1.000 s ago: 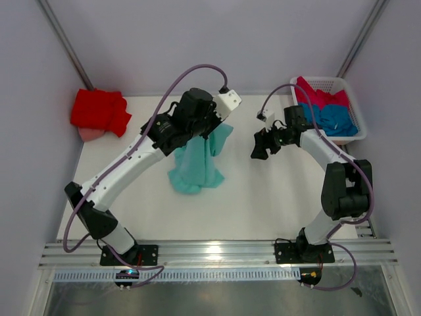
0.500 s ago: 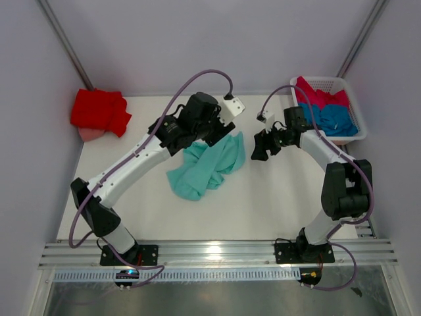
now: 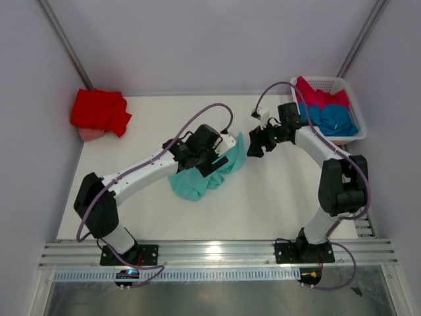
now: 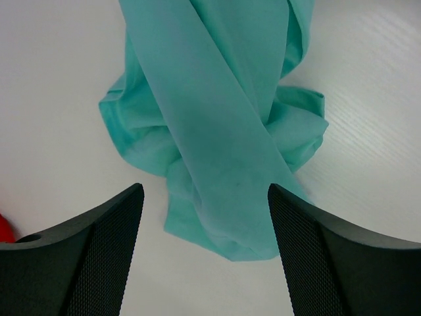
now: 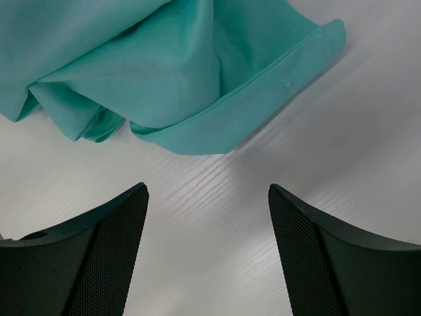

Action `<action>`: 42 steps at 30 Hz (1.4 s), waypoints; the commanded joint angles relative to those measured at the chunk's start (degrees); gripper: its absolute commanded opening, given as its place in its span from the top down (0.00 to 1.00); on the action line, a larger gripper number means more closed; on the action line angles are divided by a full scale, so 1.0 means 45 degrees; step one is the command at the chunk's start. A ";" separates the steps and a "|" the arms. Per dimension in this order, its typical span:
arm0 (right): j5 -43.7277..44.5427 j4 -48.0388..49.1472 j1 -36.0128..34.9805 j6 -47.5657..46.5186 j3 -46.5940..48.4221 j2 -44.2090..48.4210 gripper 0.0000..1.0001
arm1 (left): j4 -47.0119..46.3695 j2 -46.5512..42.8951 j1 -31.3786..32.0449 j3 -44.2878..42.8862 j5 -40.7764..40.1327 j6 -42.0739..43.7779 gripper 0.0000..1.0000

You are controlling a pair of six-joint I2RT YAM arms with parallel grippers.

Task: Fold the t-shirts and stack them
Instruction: Flatten the tshirt out

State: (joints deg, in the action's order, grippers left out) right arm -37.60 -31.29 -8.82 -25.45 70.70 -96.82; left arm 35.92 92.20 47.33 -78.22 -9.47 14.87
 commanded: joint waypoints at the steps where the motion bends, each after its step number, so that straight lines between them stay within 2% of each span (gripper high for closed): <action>1: 0.0057 0.0371 -0.0227 0.0382 0.0715 -0.0652 0.23 | -0.0833 -0.0138 0.0029 0.0875 -0.0530 -0.0181 0.22; 5: -0.0139 0.0449 -0.0325 0.0461 0.0599 -0.0771 0.23 | -0.1165 -0.0119 0.0029 0.1657 -0.0337 -0.0239 0.23; 11: -0.0179 -0.0020 -0.0384 0.0207 0.0015 0.0379 0.23 | -0.1283 0.1089 0.0029 0.1269 -0.0531 -0.0064 0.24; 13: -0.0101 -0.0020 -0.0364 0.0090 -0.0221 0.0983 0.23 | -0.1439 0.1326 0.0029 0.1209 -0.0240 0.0015 0.28; 15: -0.0023 -0.0020 -0.0384 0.0089 -0.0514 0.1279 0.23 | -0.1440 0.1677 0.0029 0.1053 -0.0063 0.0093 0.46; 16: -0.0042 -0.0020 -0.0365 0.0090 -0.0592 0.1512 0.23 | -0.1420 0.1814 0.0029 0.0976 -0.0024 0.0093 0.64; 17: -0.0042 0.0038 -0.0364 0.0128 -0.0748 0.1611 0.23 | -0.1343 0.1950 0.0029 0.0743 -0.0139 0.0016 0.87; 18: -0.0061 0.0058 -0.0384 0.0187 -0.0827 0.1690 0.23 | -0.1245 0.2280 0.0029 0.0547 -0.0237 -0.0101 1.00; 23: 0.0075 0.0350 -0.0365 0.0285 -0.1178 0.1866 0.23 | -0.0776 0.2265 0.0009 -0.0527 -0.1192 -0.0064 1.00; 30: -0.0061 0.0507 -0.0364 0.0402 -0.1179 0.1418 0.23 | 0.0356 -0.0037 -0.0635 -0.2596 -0.1720 0.0034 1.00; 33: -0.0100 0.0605 -0.0365 0.0480 -0.1101 0.1300 0.23 | 0.0591 -0.1365 -0.0655 -0.3574 -0.1800 0.0522 1.00; 37: -0.0003 0.0761 -0.0384 0.0480 -0.1081 0.1066 0.23 | 0.1548 -0.2012 -0.0655 -0.5951 -0.2619 0.1166 1.00; 42: 0.0095 0.0762 -0.0384 0.0500 -0.1023 0.0656 0.23 | 0.1022 -0.2656 -0.0655 -0.6701 -0.3148 0.2162 0.99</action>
State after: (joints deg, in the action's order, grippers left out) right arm -37.50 -29.67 -10.15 -23.73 64.95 -93.03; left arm 39.92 80.55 44.49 -107.33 -20.69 20.67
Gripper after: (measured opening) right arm 0.774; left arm 0.014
